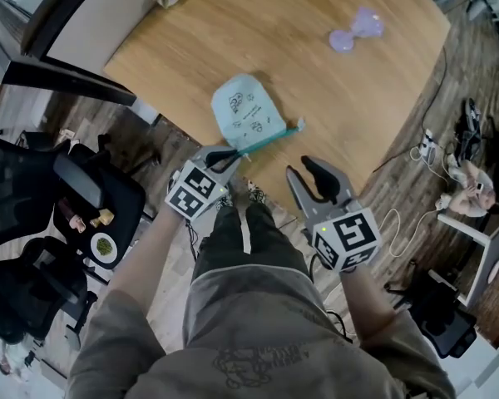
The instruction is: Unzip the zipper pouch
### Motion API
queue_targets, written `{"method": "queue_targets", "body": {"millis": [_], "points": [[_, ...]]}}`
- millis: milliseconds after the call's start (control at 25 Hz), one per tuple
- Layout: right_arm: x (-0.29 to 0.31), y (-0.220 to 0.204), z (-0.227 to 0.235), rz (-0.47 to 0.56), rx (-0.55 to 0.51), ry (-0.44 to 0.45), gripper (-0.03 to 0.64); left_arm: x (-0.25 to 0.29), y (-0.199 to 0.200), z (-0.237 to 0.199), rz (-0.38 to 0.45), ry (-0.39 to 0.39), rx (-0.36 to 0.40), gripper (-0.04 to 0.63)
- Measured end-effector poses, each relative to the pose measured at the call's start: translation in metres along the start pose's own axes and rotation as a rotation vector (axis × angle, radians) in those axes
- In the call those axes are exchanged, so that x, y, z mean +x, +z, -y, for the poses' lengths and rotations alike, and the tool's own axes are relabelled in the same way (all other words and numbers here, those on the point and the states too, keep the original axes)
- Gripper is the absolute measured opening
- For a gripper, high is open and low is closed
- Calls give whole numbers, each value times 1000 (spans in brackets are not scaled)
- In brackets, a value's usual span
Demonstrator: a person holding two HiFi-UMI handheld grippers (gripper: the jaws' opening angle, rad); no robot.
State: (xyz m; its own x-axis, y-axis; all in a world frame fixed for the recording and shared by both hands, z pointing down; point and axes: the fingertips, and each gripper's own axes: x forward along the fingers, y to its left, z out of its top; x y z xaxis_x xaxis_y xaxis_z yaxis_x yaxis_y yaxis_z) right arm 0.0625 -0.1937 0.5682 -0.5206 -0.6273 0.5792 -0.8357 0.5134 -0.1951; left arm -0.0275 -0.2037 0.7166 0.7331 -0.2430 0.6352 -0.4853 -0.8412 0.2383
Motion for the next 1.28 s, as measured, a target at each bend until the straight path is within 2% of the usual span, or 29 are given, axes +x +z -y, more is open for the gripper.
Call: {"method": "queue_targets", "body": {"millis": [320, 440, 560, 760, 960, 1120, 1280], "points": [[-25, 52, 3, 98, 3, 13, 132, -48, 67, 6, 99, 14, -90, 38], [-41, 80, 0, 152, 27, 53, 130, -74, 99, 9, 144, 40, -97, 38], [-58, 107, -6, 199, -18, 63, 130, -104, 131, 15, 207, 66, -105, 38], [-79, 150, -18, 292, -85, 95, 130, -152, 181, 27, 306, 103, -64, 38], [-104, 179, -42, 360, -138, 145, 130, -200, 214, 48, 404, 157, -43, 38], [-117, 195, -57, 409, -165, 171, 130, -240, 229, 50, 489, 203, -40, 38], [-122, 200, -62, 419, -178, 190, 130, -263, 233, 49, 504, 274, -2, 38]]}}
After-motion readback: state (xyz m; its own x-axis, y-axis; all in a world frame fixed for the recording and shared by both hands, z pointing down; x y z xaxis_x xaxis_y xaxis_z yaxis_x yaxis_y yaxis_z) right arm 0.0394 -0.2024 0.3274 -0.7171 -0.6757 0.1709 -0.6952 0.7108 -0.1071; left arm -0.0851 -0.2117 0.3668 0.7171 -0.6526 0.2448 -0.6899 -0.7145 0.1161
